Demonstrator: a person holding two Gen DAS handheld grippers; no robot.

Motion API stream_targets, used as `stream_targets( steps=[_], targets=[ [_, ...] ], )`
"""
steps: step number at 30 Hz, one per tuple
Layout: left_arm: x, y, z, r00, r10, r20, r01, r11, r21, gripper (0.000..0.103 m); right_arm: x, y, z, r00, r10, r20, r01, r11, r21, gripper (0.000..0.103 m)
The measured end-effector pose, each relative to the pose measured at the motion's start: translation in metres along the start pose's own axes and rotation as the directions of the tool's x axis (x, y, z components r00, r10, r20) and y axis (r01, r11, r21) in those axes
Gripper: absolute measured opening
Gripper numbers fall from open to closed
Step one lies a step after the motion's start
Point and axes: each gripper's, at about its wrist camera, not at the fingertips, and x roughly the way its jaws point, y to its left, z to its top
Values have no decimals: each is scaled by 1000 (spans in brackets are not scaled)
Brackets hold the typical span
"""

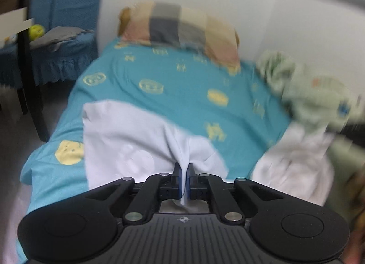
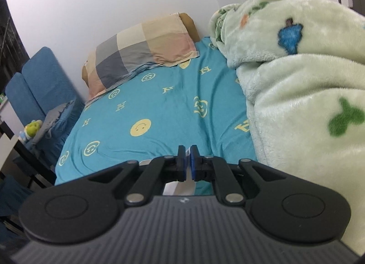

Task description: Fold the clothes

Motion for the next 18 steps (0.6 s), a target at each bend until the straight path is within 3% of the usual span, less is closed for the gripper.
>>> stream_targets(
  steps=[3, 5, 7, 9, 12, 15, 18],
  targets=[
    [-51, 14, 5, 998, -29, 57, 37, 990, -135, 4, -8, 2, -1, 1000, 23, 13, -23, 1000, -9, 18],
    [-79, 25, 2, 999, 2, 34, 4, 981, -193, 4, -13, 3, -1, 999, 39, 28, -39, 999, -6, 58],
    [-100, 36, -4, 996, 81, -26, -85, 977, -196, 4, -18, 10, -2, 998, 40, 56, -38, 999, -35, 71],
    [-108, 49, -15, 975, 183, -127, -203, 965, -165, 4, -19, 22, -6, 997, 57, 61, -52, 996, -78, 71],
    [-107, 72, -30, 931, 224, -289, -283, 942, -181, 4, -15, 44, -15, 994, 101, 31, -95, 982, -164, 71],
    [-110, 74, -24, 929, 216, -299, -280, 941, -190, 8, -3, 74, -34, 982, 174, -77, -188, 948, -257, 70],
    [-114, 64, -15, 926, 267, -269, -312, 940, -141, 24, 14, 99, -58, 944, 234, -230, -300, 900, -316, 69]
  ],
)
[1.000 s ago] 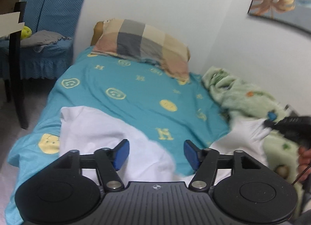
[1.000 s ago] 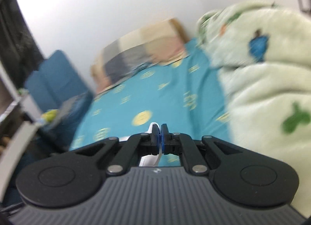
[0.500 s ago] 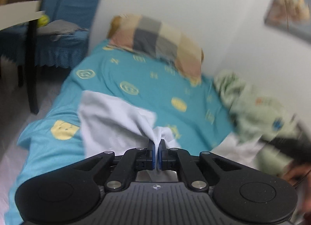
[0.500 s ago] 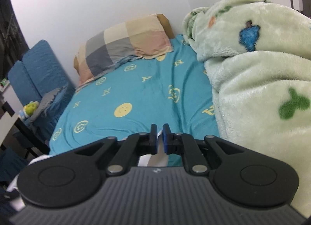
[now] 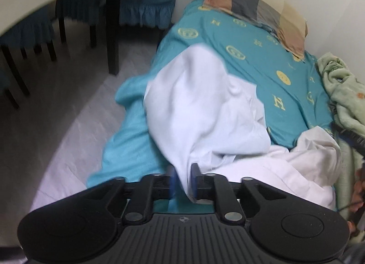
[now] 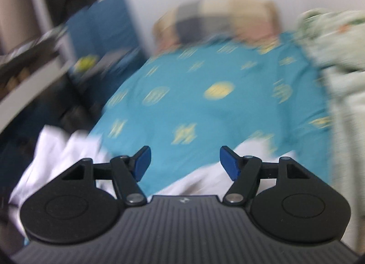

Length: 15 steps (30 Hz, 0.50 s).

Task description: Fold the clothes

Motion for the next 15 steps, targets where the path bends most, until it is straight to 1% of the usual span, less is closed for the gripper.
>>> stream_targets(
  steps=[1, 2, 4, 5, 6, 7, 9, 11, 13, 15],
  targets=[
    [-4, -3, 1, 1000, 9, 17, -9, 1000, 7, 31, 8, 6, -3, 999, 23, -41, -24, 1000, -9, 69],
    [-8, -7, 3, 999, 16, 33, -16, 1000, 11, 34, 15, 10, -5, 996, 43, -75, -44, 999, -8, 69],
    [-15, -18, 12, 997, 36, 71, -37, 999, 21, 51, 27, 15, -7, 990, 69, -122, -69, 998, 10, 69],
    [-16, -23, 18, 995, 38, 97, -41, 999, 29, 55, 31, 16, -9, 988, 74, -134, -73, 997, 18, 69],
    [-16, -30, 23, 992, 23, 127, -29, 998, 49, 59, 34, 17, -9, 987, 74, -141, -72, 997, 19, 69],
    [-12, -39, 29, 989, -2, 150, -10, 997, 80, 62, 38, 18, -10, 986, 73, -149, -71, 997, 21, 69],
    [13, -62, 46, 988, -26, 155, 5, 991, 137, 63, 43, 17, -8, 986, 73, -152, -71, 997, 19, 69],
    [38, -84, 58, 988, -59, 140, 32, 982, 185, 64, 44, 14, -7, 987, 75, -144, -71, 997, 36, 69],
    [65, -104, 67, 989, -91, 118, 63, 973, 220, 66, 46, 7, -7, 987, 93, -134, -88, 995, 49, 69],
    [96, -121, 72, 993, -96, 76, 74, 965, 253, 65, 53, 4, -8, 983, 103, -155, -96, 994, 52, 69]
  ],
)
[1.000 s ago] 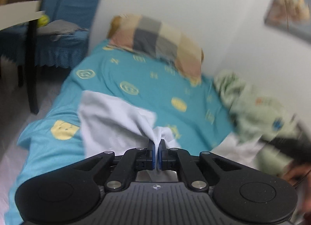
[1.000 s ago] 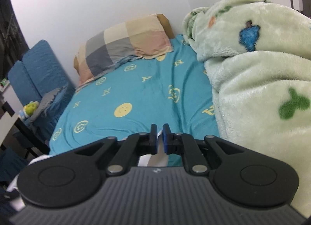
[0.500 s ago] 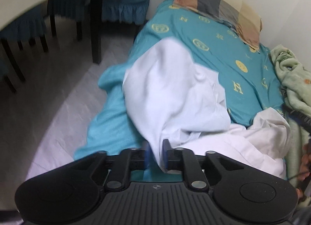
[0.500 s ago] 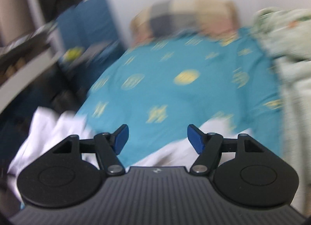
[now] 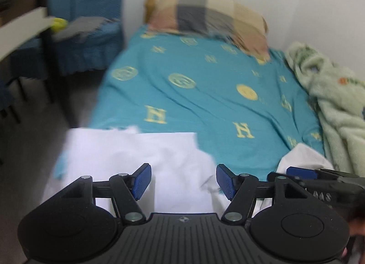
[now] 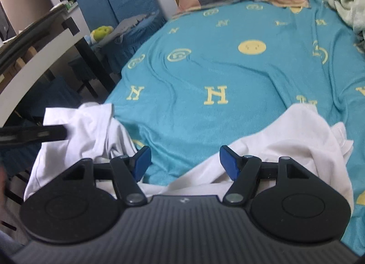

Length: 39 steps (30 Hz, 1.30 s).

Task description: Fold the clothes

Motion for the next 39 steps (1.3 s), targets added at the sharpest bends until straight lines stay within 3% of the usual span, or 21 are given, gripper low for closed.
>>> stream_targets(
  steps=[2, 3, 4, 5, 9, 14, 18, 21, 23, 26, 28, 29, 31, 33, 36, 39],
  targets=[
    [25, -8, -2, 998, -17, -53, 20, 998, 55, 58, 4, 2, -3, 999, 26, -22, -27, 999, -27, 69],
    [33, -9, -5, 996, -22, -82, 29, 996, 82, 39, 6, 3, -4, 999, 39, -34, -41, 998, -44, 69],
    [39, -9, -9, 994, -17, -112, 28, 995, 94, 5, 8, 5, -5, 997, 58, -47, -60, 997, -55, 69],
    [43, -8, -12, 991, -12, -137, 26, 994, 104, 1, 11, 7, -7, 995, 76, -62, -80, 995, -63, 69],
    [12, 11, -20, 990, 28, -135, -10, 991, 132, 0, 15, 15, -12, 988, 104, -117, -117, 988, -103, 69],
    [-68, 63, -28, 986, 84, -147, -70, 993, 94, 0, 13, 28, -17, 972, 157, -173, -185, 970, -157, 70],
    [-118, 109, -39, 970, 187, -156, -180, 982, 59, 0, 9, 45, -31, 934, 228, -276, -287, 937, -199, 67],
    [-140, 122, -45, 977, 177, -120, -174, 984, 34, 0, 4, 58, -45, 909, 243, -339, -329, 917, -225, 67],
    [-147, 124, -47, 985, 142, -100, -142, 990, 8, 1, 1, 62, -52, 889, 255, -382, -354, 909, -219, 67],
    [-135, 104, -45, 994, 88, -67, -88, 996, 2, 16, -7, 63, -68, 852, 274, -445, -394, 896, -203, 67],
    [-116, 85, -42, 999, 28, -38, -29, 1000, -13, 41, -16, 65, -77, 844, 267, -465, -405, 886, -226, 67],
    [-105, 75, -39, 1000, 6, -26, -6, 1000, -23, 47, -21, 65, -78, 845, 268, -462, -408, 883, -234, 67],
    [-80, 54, -34, 1000, -10, -7, 10, 999, -37, 66, -29, 61, -73, 857, 284, -431, -402, 890, -215, 67],
    [-54, 37, -31, 1000, -16, -5, 16, 999, -39, 73, -38, 54, -63, 881, 294, -370, -383, 903, -196, 67],
    [-17, 18, -31, 999, -30, -28, 29, 999, -35, 76, -49, 38, -45, 928, 258, -267, -314, 929, -193, 67],
    [16, 10, -41, 998, -17, -67, 17, 1000, -8, 74, -51, 25, -33, 962, 174, -213, -222, 948, -228, 67]
  ],
)
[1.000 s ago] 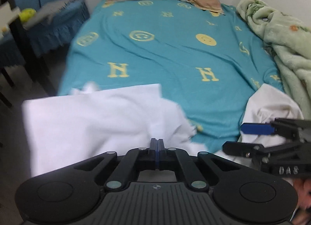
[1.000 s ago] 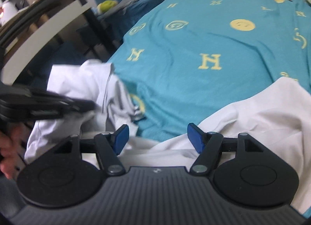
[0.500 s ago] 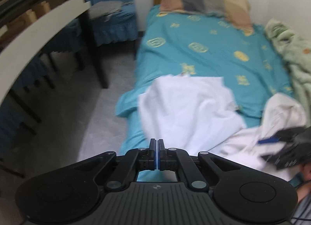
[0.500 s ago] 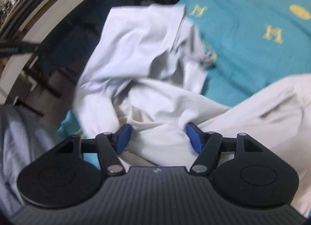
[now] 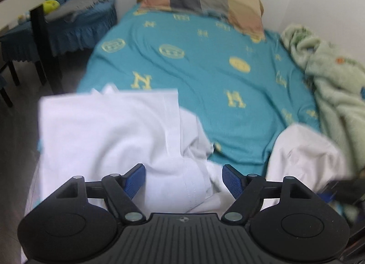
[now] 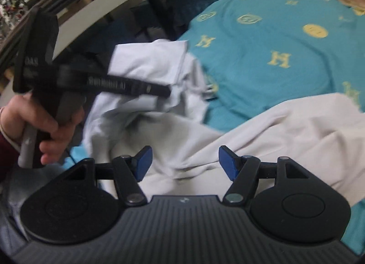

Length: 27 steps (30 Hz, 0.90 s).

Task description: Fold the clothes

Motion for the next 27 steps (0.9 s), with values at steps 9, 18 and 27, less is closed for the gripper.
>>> stream_targets(
  steps=[9, 18, 27],
  targets=[
    [-11, 31, 3, 995, -5, 96, 13, 996, -84, 9, 4, -17, 13, 998, 36, 61, -36, 999, 3, 69],
    [-99, 133, 15, 866, 141, 480, 97, 894, -437, 8, 18, 58, -5, 975, 214, -54, -218, 903, -371, 68],
    [-172, 181, -11, 708, 130, 694, 331, 807, -489, 8, 36, 98, -22, 992, 108, -62, -124, 827, -549, 69]
  ],
)
